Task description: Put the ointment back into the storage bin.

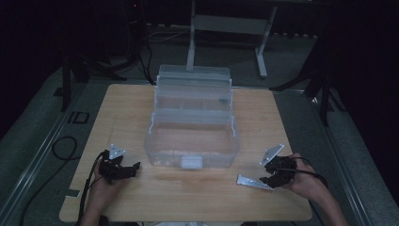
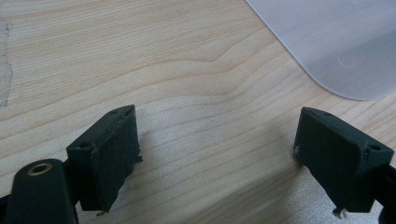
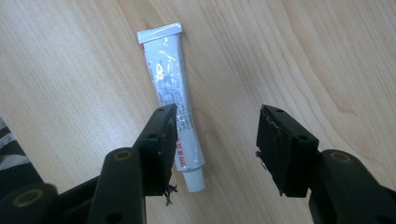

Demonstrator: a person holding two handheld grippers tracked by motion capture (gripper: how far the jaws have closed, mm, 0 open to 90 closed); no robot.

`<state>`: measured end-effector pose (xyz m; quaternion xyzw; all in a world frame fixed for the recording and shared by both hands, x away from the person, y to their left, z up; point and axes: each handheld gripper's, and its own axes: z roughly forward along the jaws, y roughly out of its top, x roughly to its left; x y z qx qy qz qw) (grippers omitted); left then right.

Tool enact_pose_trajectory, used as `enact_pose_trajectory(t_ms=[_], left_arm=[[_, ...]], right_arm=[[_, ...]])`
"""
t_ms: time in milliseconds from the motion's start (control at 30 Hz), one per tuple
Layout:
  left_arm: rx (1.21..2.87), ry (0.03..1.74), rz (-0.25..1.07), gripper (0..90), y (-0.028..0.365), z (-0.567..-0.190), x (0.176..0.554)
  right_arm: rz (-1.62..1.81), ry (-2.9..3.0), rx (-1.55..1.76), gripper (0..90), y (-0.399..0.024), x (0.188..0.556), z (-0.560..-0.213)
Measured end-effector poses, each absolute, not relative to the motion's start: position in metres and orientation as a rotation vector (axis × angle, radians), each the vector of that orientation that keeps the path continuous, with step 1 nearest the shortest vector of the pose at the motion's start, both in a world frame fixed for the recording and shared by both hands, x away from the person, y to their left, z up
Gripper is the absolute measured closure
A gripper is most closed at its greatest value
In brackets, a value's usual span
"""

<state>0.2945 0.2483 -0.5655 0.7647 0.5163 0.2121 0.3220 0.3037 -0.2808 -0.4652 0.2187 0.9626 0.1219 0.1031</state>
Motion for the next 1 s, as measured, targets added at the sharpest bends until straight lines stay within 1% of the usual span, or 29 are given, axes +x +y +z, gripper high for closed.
enact_pose_trajectory(t_ms=[167, 867, 1000], left_arm=[[2.008, 1.356, 0.557, 14.6, 0.248, -0.565, 0.294], [2.007, 1.357, 0.557, 14.6, 0.248, -0.565, 0.294], [2.007, 1.357, 0.557, 14.6, 0.248, -0.565, 0.294]], right_arm=[[0.342, 2.870, 0.612, 49.0, -0.279, 0.303, -0.467], [0.215, 2.950, 0.524, 50.1, -0.266, 0.305, -0.476], [0.172, 2.966, 0.493, 52.0, -0.263, 0.306, -0.479]])
